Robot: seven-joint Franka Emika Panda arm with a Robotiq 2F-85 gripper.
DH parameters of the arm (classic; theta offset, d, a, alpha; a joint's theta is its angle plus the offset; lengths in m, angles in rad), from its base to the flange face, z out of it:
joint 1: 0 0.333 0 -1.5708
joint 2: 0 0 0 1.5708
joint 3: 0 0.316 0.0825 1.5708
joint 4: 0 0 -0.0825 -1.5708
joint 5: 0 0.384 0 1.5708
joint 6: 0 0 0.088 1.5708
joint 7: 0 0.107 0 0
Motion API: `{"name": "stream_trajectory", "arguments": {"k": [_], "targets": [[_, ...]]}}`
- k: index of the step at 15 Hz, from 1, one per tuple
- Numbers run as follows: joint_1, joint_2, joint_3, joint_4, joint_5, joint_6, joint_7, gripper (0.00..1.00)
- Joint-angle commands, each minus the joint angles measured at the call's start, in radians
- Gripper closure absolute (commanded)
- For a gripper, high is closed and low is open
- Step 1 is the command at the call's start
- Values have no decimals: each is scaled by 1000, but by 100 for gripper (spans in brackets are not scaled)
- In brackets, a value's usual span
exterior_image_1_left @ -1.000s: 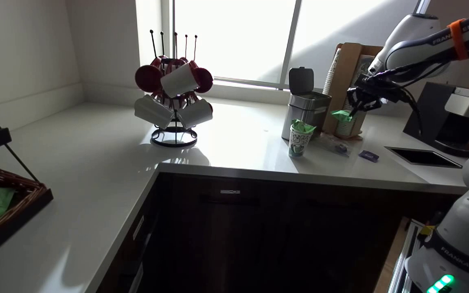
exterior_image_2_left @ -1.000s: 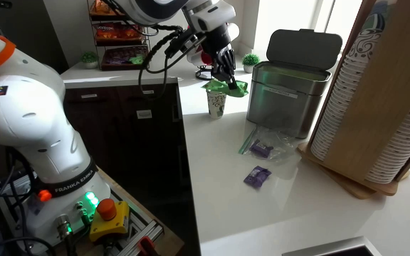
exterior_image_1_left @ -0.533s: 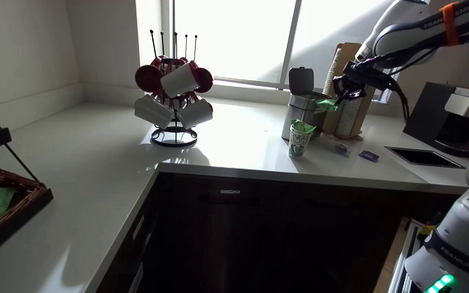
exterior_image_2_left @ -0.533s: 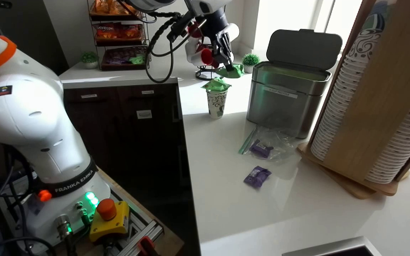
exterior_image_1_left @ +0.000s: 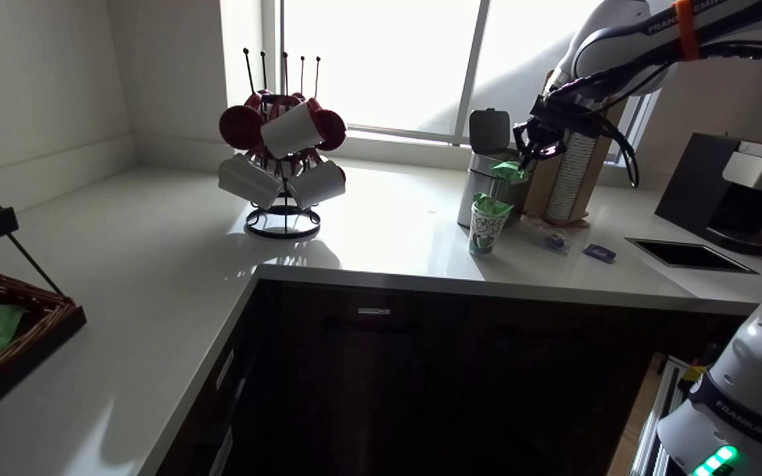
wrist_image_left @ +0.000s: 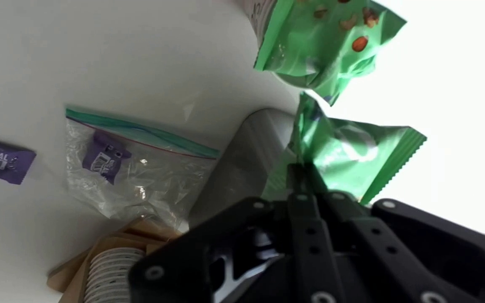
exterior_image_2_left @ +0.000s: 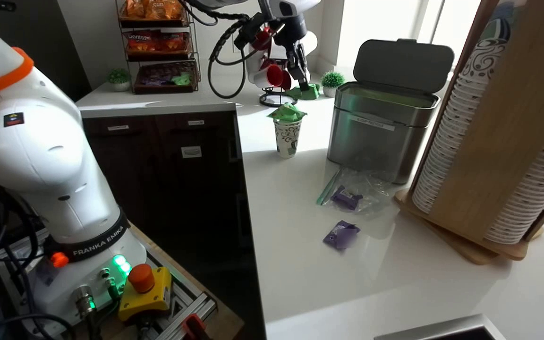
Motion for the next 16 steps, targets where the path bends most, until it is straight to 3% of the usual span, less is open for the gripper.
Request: {"name": "stream_trajectory", "arguments": {"k": [1, 9, 16], "targets": [[32, 97, -14, 107, 45, -77, -47, 100], [81, 132, -38, 199, 92, -298, -150, 100], [96, 146, -45, 220, 102, -409, -233, 100]]}}
